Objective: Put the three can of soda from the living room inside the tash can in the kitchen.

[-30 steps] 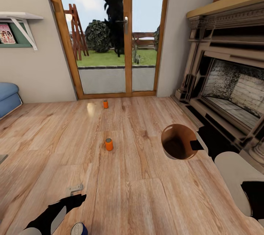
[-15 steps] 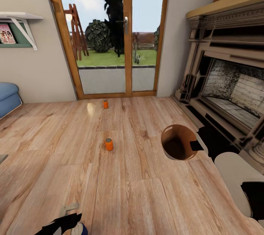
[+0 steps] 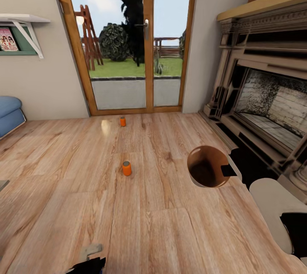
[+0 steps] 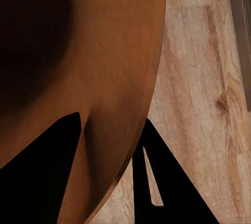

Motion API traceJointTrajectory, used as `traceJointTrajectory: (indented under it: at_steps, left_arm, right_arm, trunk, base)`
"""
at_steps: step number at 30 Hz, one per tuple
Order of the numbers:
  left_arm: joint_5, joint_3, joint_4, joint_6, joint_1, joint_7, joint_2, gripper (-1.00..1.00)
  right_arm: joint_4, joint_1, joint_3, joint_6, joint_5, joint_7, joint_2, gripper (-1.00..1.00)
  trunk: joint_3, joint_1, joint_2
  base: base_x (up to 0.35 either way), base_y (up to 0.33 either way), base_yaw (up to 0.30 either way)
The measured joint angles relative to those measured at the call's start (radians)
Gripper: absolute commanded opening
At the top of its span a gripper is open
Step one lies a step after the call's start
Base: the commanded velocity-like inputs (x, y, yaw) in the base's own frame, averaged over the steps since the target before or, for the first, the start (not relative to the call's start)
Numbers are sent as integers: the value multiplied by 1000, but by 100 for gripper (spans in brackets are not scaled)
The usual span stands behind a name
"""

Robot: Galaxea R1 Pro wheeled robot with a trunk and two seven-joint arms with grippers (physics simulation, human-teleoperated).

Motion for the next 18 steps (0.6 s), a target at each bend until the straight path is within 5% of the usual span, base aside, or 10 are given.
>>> traceJointTrajectory:
  at_steps: [18]
  left_arm:
    - [0, -17, 0, -2, 1, 5, -25, 100]
  right_arm:
    - [0, 10, 3, 0, 1, 0, 1, -100]
  trunk:
    - [0, 0, 0]
  base:
    - [0, 0, 0]
